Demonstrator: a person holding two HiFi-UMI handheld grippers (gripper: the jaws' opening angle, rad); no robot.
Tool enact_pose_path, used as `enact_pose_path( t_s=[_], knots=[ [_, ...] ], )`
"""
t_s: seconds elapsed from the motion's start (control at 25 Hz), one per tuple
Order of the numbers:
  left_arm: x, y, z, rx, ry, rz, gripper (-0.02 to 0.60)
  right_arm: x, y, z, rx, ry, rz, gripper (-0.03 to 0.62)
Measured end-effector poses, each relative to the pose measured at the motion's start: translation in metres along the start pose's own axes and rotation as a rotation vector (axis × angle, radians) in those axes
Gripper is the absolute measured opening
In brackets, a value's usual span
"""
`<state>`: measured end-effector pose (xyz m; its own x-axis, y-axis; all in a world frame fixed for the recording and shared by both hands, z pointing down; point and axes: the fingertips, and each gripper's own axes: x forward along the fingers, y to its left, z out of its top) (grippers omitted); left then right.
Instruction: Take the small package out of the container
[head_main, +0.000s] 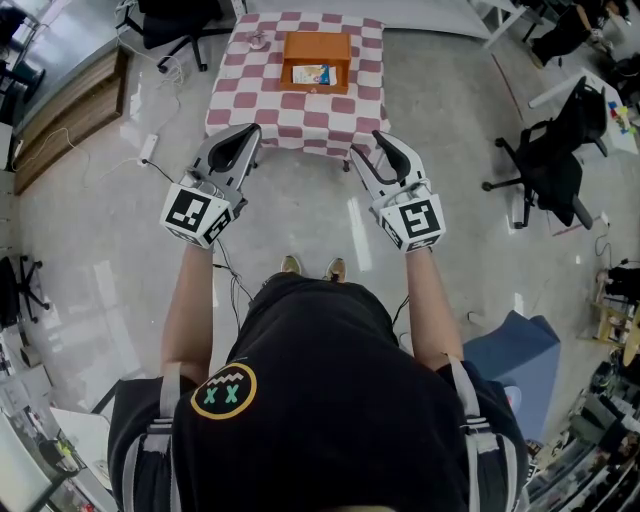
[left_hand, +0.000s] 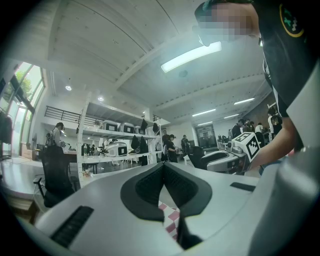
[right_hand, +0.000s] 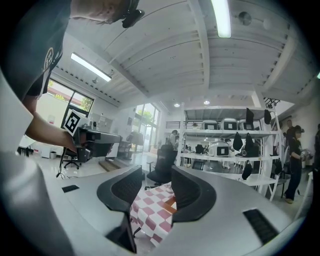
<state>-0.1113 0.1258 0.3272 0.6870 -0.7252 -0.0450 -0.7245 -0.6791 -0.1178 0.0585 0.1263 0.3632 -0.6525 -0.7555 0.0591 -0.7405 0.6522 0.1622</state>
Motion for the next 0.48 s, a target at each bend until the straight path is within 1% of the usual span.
enact_pose_path(
  t_s=[0.16, 0.32, 0.48],
  knots=[
    [0.0009, 0.0002, 0.0010, 0.002, 0.001, -0.001, 0.017, -0.0006, -0.0022, 0.0007, 0.011, -0.004, 0.008, 0.256],
    [0.0008, 0.0011, 0.0010, 0.001, 0.001, 0.002, 0.017, 0.0008, -0.0020, 0.0007, 0.019, -0.007, 0.021, 0.361],
    [0.0000, 0.0008, 0.0004, 0.004, 0.002, 0.003, 0.017, 0.0030, 0.0014, -0.0022, 0.027, 0.001, 0.038, 0.450]
  ],
)
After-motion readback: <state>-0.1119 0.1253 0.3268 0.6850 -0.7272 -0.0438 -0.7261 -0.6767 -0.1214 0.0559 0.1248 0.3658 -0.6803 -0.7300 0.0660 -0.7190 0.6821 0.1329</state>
